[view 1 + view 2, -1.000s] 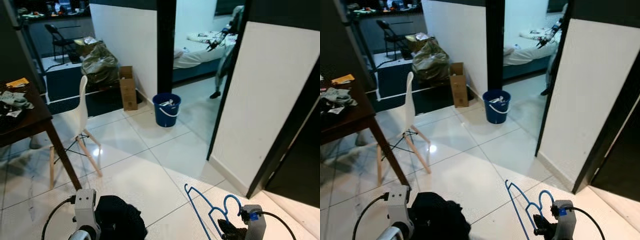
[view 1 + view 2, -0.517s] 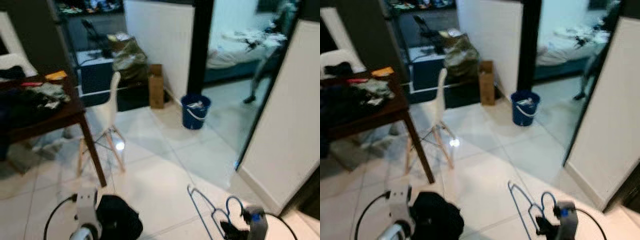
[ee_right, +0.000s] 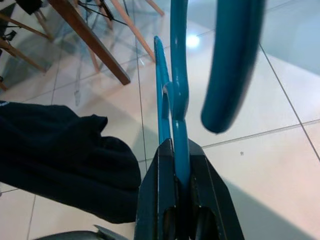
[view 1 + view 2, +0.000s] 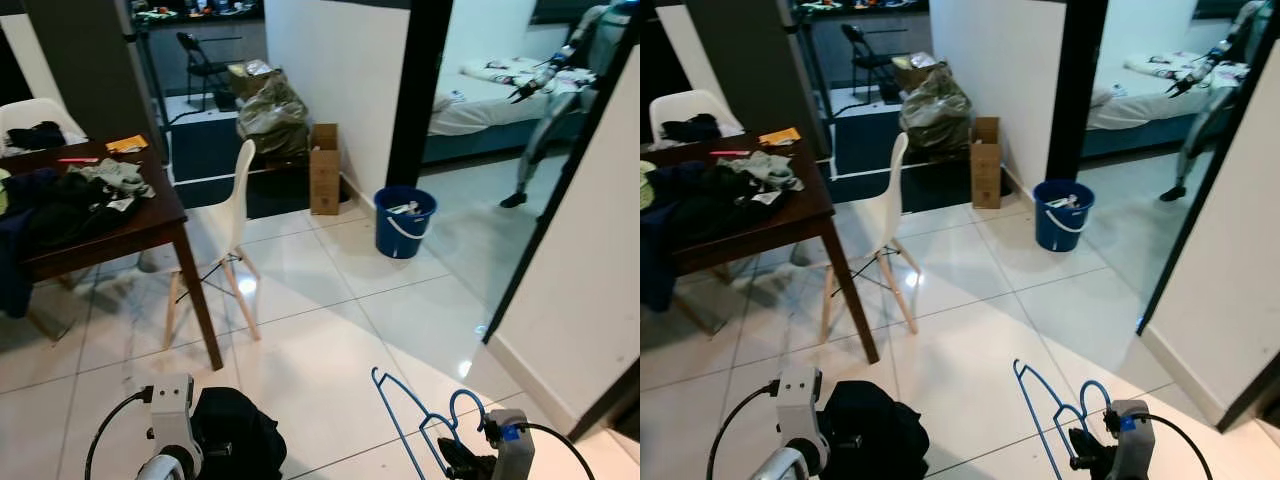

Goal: Hang hanger

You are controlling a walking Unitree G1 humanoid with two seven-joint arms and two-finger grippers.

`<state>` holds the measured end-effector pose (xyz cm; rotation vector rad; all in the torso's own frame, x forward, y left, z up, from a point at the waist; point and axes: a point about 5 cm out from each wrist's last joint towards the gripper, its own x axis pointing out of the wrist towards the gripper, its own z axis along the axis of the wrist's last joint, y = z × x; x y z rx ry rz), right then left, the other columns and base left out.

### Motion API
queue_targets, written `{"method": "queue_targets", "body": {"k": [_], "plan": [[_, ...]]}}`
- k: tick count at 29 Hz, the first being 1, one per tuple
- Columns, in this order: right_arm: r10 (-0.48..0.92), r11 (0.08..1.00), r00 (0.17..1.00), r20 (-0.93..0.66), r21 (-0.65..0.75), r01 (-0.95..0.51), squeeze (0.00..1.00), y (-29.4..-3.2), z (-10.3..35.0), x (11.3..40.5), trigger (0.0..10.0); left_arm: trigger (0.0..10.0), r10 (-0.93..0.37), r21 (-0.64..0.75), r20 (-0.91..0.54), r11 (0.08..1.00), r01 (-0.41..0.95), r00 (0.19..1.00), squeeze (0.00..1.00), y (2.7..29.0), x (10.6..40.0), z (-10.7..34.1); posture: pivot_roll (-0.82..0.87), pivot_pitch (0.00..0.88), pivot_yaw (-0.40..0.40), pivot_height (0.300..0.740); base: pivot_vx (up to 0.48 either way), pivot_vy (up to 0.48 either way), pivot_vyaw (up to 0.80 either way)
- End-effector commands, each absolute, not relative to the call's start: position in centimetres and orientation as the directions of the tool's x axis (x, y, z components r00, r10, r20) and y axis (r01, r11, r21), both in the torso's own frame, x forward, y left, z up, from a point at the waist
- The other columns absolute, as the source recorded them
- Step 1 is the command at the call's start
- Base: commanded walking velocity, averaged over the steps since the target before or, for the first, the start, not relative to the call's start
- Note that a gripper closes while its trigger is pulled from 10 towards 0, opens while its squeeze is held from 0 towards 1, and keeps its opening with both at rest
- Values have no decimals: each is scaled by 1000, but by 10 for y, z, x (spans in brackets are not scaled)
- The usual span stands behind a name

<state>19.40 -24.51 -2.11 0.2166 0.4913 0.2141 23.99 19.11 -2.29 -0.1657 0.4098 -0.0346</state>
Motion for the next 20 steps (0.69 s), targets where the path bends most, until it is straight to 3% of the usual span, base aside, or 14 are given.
{"method": "queue_targets", "body": {"k": [1,20], "plan": [[266,952,862,-431,260,-164,0,-240,-19,196,10000,10000,-61,-161,-388,987,-2,920,0,195,241,-22,-69,0,5,740,0,0,750],[253,953,864,-435,268,-144,0,-242,-21,193,10000,10000,-60,-163,-384,987,-4,921,0,195,241,-21,-68,0,3,740,0,0,708]]}}
